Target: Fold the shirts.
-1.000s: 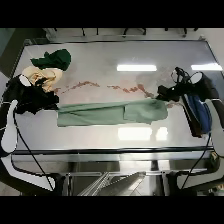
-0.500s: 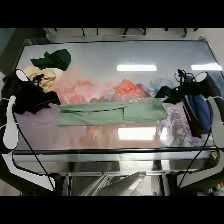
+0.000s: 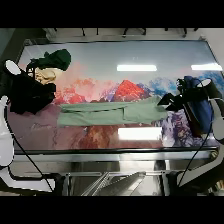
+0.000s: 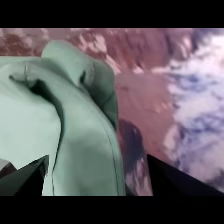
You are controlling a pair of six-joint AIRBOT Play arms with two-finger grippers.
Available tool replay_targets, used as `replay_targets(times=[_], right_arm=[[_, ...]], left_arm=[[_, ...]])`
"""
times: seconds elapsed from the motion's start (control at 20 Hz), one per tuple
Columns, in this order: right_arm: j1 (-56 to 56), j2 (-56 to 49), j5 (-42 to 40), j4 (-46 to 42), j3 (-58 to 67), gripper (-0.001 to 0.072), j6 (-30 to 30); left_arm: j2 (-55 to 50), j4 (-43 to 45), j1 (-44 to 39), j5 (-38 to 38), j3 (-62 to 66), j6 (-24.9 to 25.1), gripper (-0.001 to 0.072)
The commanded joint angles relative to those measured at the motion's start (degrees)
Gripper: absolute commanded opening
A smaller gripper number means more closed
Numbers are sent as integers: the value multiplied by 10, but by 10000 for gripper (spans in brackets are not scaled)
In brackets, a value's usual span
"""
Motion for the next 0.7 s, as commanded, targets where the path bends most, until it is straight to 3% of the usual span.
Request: replay_targets(times=[0.0,0.25,0.3,0.4,0.5,0.65], right_arm=[[20,-35,-11,50,0,707,-21],[82,-49,-10,61,0,694,-29],[88,-49,-7,61,0,592,-27],[87,-47,16,59,0,31,-29],[79,-28,41,31,0,26,-28],[75,50,52,-59,0,26,20]], left_arm=[[15,0,-36,2,0,-1,64],[14,1,-90,1,-1,-1,64],[14,1,-99,2,-1,-1,64],[14,1,-118,7,-1,-1,64],[14,-2,-143,32,-15,-3,63],[14,-2,-211,95,-76,-31,62]])
